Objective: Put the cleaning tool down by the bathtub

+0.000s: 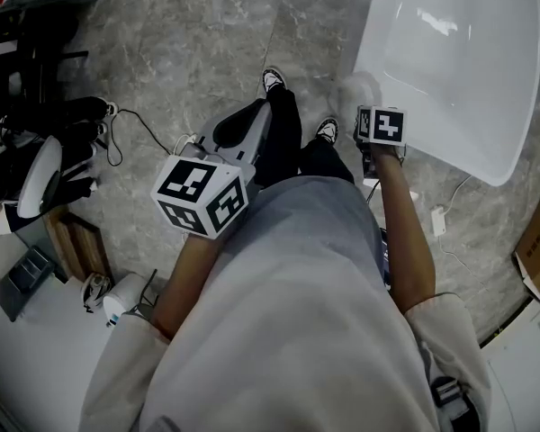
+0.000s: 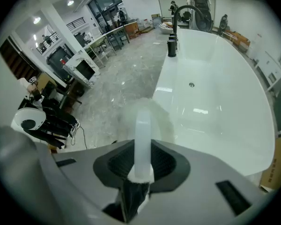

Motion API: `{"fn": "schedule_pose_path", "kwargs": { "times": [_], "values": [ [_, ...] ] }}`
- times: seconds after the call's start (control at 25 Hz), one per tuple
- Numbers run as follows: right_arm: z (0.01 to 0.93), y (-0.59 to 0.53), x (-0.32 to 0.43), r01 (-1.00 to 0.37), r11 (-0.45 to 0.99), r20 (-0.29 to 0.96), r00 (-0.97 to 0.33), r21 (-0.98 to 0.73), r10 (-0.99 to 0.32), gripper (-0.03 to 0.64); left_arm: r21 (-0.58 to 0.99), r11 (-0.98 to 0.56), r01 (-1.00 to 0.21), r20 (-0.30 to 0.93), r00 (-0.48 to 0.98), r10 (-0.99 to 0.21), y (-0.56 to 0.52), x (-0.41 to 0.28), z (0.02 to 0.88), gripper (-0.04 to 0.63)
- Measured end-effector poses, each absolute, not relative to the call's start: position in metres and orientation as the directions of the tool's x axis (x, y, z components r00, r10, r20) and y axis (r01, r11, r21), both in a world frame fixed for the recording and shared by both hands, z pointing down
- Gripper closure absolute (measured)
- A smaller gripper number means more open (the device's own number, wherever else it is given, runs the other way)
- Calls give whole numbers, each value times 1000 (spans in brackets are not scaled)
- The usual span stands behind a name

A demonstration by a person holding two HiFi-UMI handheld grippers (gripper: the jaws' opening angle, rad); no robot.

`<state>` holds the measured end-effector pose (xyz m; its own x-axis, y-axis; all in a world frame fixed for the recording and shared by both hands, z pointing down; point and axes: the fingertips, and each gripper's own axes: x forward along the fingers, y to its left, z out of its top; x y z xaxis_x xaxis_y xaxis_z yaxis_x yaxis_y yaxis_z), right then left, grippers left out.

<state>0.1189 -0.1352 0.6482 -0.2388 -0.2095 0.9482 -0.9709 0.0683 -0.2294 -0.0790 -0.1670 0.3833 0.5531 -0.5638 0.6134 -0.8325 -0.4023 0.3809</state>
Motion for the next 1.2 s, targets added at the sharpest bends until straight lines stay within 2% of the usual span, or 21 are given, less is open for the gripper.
{"fn": "schedule_pose_path", "kwargs": {
  "times": [0.72,1.2],
  "values": [
    [667,-148,128,-981,4,962,-190,-193,-193,548,382,-390,-838,627,545,-556,-176,-91,387,586],
    [668,-149,127,-978,-6,959,-204,-209,-199,541,407,-382,-830,623,558,-548,-176,-86,386,586]
  ]
}}
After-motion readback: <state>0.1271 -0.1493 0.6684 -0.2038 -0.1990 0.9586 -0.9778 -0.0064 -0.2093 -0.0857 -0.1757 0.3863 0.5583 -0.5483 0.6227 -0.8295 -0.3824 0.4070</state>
